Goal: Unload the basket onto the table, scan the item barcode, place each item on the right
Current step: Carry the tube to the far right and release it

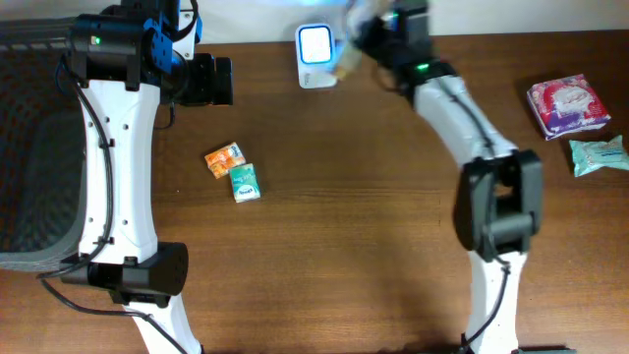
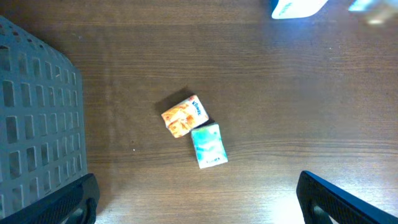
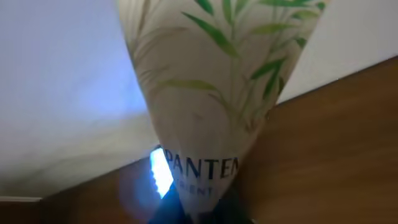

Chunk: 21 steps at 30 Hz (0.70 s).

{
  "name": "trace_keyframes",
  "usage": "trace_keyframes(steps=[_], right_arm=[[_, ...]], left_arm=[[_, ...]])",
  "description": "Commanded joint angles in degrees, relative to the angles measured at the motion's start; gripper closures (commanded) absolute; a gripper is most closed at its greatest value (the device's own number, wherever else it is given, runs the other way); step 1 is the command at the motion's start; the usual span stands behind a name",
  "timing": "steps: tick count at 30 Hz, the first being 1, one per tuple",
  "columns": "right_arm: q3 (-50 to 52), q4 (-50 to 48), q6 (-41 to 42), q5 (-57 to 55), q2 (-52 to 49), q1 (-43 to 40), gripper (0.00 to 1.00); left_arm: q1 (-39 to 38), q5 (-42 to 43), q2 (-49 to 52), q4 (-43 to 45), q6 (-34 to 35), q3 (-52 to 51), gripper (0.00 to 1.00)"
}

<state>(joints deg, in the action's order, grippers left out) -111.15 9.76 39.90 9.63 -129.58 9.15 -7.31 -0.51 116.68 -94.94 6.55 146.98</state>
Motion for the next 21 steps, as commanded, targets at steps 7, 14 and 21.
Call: trace_keyframes(steps=[7, 14, 21], right_arm=[[-1.2, 36.7, -13.5, -12.1, 12.4, -30.9, 0.96], [0.2, 45.0, -7.5, -12.1, 11.8, -49.1, 0.96], [11.3, 38.3, -7.9, -13.3, 10.5, -54.3, 0.96]], left_arm=[[0.2, -0.4, 0.0, 0.1, 0.3, 0.1, 0.01], [0.2, -0.4, 0.0, 0.1, 0.3, 0.1, 0.01], [0.2, -0.4, 0.0, 0.1, 0.3, 0.1, 0.01]])
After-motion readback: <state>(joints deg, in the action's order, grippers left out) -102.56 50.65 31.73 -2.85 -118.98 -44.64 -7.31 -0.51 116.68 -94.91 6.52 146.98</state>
